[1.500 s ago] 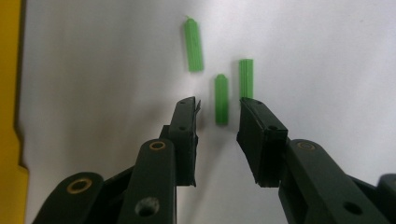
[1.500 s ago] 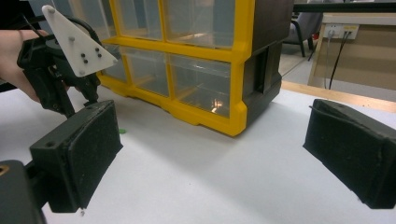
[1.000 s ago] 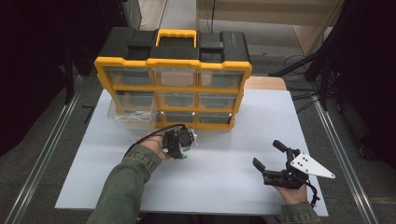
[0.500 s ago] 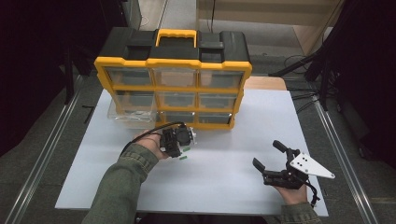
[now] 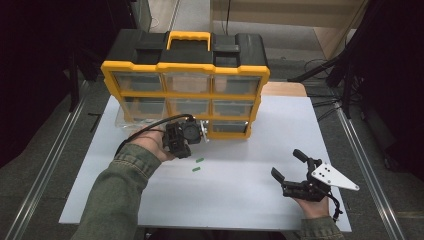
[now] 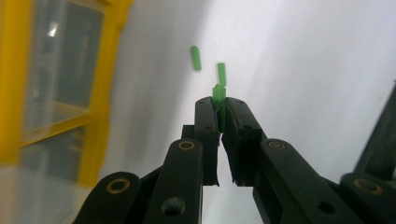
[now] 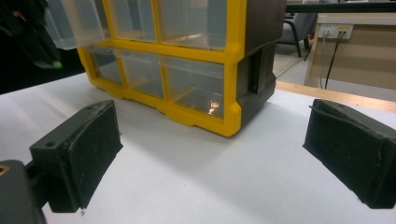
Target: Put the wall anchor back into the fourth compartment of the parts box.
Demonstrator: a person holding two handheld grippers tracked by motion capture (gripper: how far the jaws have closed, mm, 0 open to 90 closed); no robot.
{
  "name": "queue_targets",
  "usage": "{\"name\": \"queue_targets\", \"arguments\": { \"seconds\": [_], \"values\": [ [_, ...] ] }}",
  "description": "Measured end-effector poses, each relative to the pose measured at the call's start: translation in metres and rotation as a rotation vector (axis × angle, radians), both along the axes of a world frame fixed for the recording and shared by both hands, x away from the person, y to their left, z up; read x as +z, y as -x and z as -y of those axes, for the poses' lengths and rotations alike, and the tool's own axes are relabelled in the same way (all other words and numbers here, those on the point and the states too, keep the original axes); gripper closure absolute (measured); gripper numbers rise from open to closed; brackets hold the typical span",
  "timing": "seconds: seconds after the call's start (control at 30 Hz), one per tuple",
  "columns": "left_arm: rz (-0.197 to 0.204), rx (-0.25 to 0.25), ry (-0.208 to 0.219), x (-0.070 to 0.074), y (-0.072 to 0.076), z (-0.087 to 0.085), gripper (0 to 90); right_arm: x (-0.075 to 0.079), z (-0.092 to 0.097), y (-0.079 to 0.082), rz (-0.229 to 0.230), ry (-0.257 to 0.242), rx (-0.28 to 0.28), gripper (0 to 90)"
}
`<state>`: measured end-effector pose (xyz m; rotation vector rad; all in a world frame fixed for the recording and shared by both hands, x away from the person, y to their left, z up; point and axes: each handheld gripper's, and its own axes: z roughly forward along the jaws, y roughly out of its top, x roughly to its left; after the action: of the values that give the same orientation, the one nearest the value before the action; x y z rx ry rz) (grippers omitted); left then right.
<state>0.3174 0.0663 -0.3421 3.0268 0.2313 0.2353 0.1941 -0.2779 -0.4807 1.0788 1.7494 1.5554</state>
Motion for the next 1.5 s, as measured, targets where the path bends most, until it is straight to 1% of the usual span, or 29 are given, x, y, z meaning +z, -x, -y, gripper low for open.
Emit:
{"name": "queue_targets", "arguments": {
  "seconds": [0.03, 0.17, 0.23, 0.27, 0.3, 0.33, 0.37, 0.5, 0.57, 0.6, 0.63, 0.7, 0.73, 0.77, 0.8, 0.83, 0.87, 0.93, 1.13, 1.17, 1.2, 1.23, 1.27, 1.33, 1.37, 1.4, 1.43, 1.47, 1.5],
  "values": [
    [0.0, 0.0, 0.0, 0.0, 0.0, 0.0, 84.0, 0.0, 0.0, 0.0, 0.0, 0.0, 0.0, 3.8],
    [0.024, 0.009, 0.014, 0.021, 0.003, -0.008, 84.0, 0.0, 0.001, -0.001, 0.0, -0.004, -0.005, 3.9],
    [0.027, 0.024, 0.019, 0.029, 0.002, -0.013, 84.0, 0.0, 0.001, -0.002, 0.004, 0.004, -0.003, 3.9],
    [0.021, 0.035, 0.027, 0.033, 0.002, -0.017, 84.0, 0.0, 0.0, -0.002, -0.004, 0.003, -0.001, 3.8],
    [0.027, 0.054, 0.037, 0.041, -0.002, -0.025, 84.0, 0.0, -0.001, -0.002, -0.005, 0.005, 0.0, 3.9],
    [0.027, 0.054, 0.037, 0.041, -0.002, -0.025, 84.0, 0.0, -0.001, -0.002, -0.005, 0.005, 0.0, 3.9],
    [0.03, 0.079, 0.045, 0.049, -0.006, -0.033, 84.0, 0.0, -0.001, -0.002, -0.007, 0.007, 0.005, 3.9],
    [0.036, 0.124, 0.056, 0.065, -0.013, -0.047, 84.0, -0.001, -0.004, -0.002, -0.011, 0.016, 0.017, 3.9],
    [0.028, 0.124, 0.042, 0.072, -0.018, -0.051, 84.0, -0.002, -0.005, -0.003, -0.013, 0.019, 0.02, 3.9],
    [0.036, 0.126, 0.034, 0.074, -0.02, -0.053, 84.0, -0.002, -0.005, -0.004, -0.014, 0.021, 0.023, 3.8],
    [0.036, 0.126, 0.034, 0.074, -0.02, -0.053, 84.1, -0.002, -0.005, -0.004, -0.014, 0.021, 0.023, 3.8],
    [0.047, 0.145, 0.027, 0.08, -0.029, -0.058, 84.0, -0.003, -0.007, -0.004, -0.021, 0.027, 0.029, 3.8],
    [0.047, 0.145, 0.027, 0.08, -0.029, -0.058, 84.0, -0.003, -0.007, -0.004, -0.021, 0.027, 0.029, 3.8],
    [0.05, 0.149, 0.024, 0.081, -0.033, -0.06, 84.0, -0.003, -0.008, -0.004, -0.019, 0.029, 0.031, 3.8],
    [0.053, 0.165, 0.027, 0.083, -0.039, -0.062, 84.0, -0.003, -0.009, -0.003, -0.02, 0.028, 0.036, 3.8],
    [0.053, 0.165, 0.027, 0.083, -0.039, -0.062, 84.0, -0.003, -0.009, -0.003, -0.02, 0.028, 0.036, 3.8],
    [0.056, 0.176, 0.039, 0.085, -0.045, -0.066, 84.0, -0.003, -0.009, -0.003, -0.023, 0.028, 0.037, 3.8],
    [0.057, 0.192, 0.062, 0.088, -0.05, -0.071, 84.0, -0.003, -0.009, -0.003, -0.019, 0.027, 0.037, 3.8],
    [0.07, 0.22, 0.076, 0.091, -0.056, -0.081, 83.9, -0.003, -0.007, -0.004, -0.014, 0.029, 0.034, 3.8],
    [0.086, 0.229, 0.083, 0.092, -0.057, -0.084, 83.8, -0.003, -0.008, -0.004, -0.02, 0.026, 0.035, 3.8],
    [0.086, 0.229, 0.083, 0.092, -0.057, -0.084, 83.7, -0.003, -0.008, -0.004, -0.02, 0.028, 0.035, 3.8],
    [0.088, 0.235, 0.099, 0.092, -0.057, -0.086, 83.7, -0.003, -0.008, -0.004, -0.02, 0.028, 0.035, 3.8],
    [0.099, 0.236, 0.106, 0.091, -0.057, -0.088, 83.6, -0.002, -0.008, -0.003, -0.017, 0.033, 0.036, 3.8],
    [0.104, 0.238, 0.104, 0.09, -0.057, -0.089, 83.5, -0.002, -0.007, -0.003, -0.014, 0.033, 0.034, 3.8],
    [0.11, 0.244, 0.101, 0.09, -0.057, -0.091, 82.8, -0.002, -0.006, -0.003, -0.016, 0.03, 0.03, 3.8],
    [0.11, 0.244, 0.101, 0.09, -0.057, -0.091, 78.9, -0.002, -0.006, -0.003, -0.017, 0.027, 0.027, 3.8],
    [0.119, 0.259, 0.102, 0.09, -0.057, -0.092, 73.1, -0.002, -0.006, -0.003, -0.017, 0.028, 0.027, 3.8],
    [0.121, 0.265, 0.1, 0.09, -0.056, -0.093, 70.4, -0.002, -0.006, -0.003, -0.017, 0.028, 0.027, 3.8],
    [0.116, 0.267, 0.103, 0.09, -0.056, -0.093, 70.0, -0.002, -0.006, -0.003, -0.017, 0.029, 0.027, 3.8]
  ]
}}
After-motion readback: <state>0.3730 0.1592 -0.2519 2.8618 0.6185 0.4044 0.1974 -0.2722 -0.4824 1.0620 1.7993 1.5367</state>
